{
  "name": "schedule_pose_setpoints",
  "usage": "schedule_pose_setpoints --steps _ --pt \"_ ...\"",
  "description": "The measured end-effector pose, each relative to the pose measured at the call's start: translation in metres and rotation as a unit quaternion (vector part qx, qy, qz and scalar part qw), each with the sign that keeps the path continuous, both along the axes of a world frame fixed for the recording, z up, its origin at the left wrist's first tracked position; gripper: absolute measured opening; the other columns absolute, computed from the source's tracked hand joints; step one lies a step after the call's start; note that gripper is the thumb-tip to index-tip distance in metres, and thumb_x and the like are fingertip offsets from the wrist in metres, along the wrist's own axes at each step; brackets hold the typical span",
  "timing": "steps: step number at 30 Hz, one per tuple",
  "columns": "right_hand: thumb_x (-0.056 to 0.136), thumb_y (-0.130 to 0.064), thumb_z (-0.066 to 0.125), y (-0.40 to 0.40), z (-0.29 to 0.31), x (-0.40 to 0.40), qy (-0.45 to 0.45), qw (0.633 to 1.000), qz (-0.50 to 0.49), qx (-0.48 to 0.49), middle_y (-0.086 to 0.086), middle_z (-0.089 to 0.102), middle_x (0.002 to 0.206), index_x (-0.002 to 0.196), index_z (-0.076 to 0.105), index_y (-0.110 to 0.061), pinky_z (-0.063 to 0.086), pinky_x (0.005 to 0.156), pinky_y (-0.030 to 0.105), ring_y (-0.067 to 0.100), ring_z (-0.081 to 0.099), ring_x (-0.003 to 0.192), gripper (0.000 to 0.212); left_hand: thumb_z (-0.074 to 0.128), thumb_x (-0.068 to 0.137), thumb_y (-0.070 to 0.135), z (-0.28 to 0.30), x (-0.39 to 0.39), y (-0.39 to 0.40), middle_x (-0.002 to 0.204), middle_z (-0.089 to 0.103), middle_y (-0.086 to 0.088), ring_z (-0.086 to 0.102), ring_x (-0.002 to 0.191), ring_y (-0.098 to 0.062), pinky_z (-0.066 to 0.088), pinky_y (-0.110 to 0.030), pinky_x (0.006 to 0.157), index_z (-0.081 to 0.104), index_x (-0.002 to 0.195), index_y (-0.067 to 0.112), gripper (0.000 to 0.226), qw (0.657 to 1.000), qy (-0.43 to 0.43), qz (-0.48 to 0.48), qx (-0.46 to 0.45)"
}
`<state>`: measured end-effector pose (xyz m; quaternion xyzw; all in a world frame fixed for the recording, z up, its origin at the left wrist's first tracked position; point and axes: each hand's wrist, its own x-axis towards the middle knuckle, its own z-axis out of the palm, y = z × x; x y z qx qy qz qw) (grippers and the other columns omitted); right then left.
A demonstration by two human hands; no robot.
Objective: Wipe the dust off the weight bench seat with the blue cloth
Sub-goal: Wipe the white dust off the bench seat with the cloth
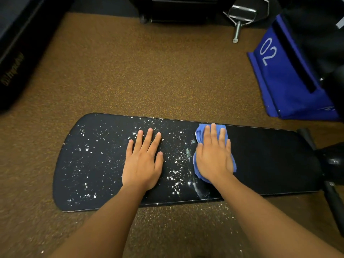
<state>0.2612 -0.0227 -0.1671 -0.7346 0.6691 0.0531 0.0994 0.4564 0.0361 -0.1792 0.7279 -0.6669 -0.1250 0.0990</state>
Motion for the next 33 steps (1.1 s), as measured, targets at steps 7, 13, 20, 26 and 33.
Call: schedule_pose_setpoints --steps 7,13,20,26,33 --pt "0.096 -0.036 0.012 0.031 0.001 0.019 -0.007 0.994 0.107 -0.003 0.012 0.007 0.16 0.152 0.01 -0.008 0.012 0.117 0.049 0.032 0.005 0.147 0.062 0.014 0.093 0.039 0.0 -0.001 -0.001 0.16 0.01 0.002 0.001 0.148 -0.019 0.007 -0.044 0.119 0.017 0.152 0.023 0.061 1.0 -0.005 0.002 -0.003" --pt "0.092 -0.036 0.014 0.035 0.003 -0.021 -0.004 0.993 0.112 0.022 0.006 0.013 0.16 0.151 0.017 -0.01 0.022 0.116 0.051 0.029 0.009 0.147 0.064 0.014 0.094 0.04 0.0 0.001 0.0 0.161 0.006 0.003 -0.003 0.147 -0.018 0.005 -0.044 0.119 0.016 0.152 0.024 0.06 1.0 -0.014 -0.003 0.007" --pt "0.095 -0.035 0.008 0.016 0.0 0.044 0.006 0.998 0.058 0.002 0.013 -0.007 0.16 0.151 -0.004 -0.008 0.004 0.117 0.051 0.034 -0.006 0.146 0.064 0.014 0.091 0.038 -0.001 -0.001 -0.001 0.16 0.01 0.001 0.002 0.148 -0.02 0.007 -0.045 0.119 0.019 0.151 0.023 0.062 1.0 -0.022 -0.003 0.008" --pt "0.089 -0.031 0.025 0.085 0.004 0.013 -0.032 0.986 0.165 0.013 0.014 0.031 0.153 0.146 0.032 -0.005 0.034 0.108 0.055 0.034 0.028 0.141 0.063 0.016 0.088 0.034 0.001 0.001 0.0 0.16 0.012 0.0 0.004 0.148 -0.021 0.009 -0.046 0.119 0.021 0.151 0.022 0.064 1.0 -0.023 -0.007 0.008" --pt "0.095 -0.031 0.015 0.011 0.003 -0.003 0.032 0.999 0.014 0.029 0.015 0.0 0.16 0.15 0.002 -0.003 0.01 0.117 0.051 0.035 0.0 0.146 0.063 0.013 0.089 0.037 0.002 -0.001 0.0 0.161 0.006 0.002 -0.003 0.148 -0.019 0.004 -0.045 0.119 0.015 0.152 0.024 0.065 1.0 -0.018 -0.002 0.014"
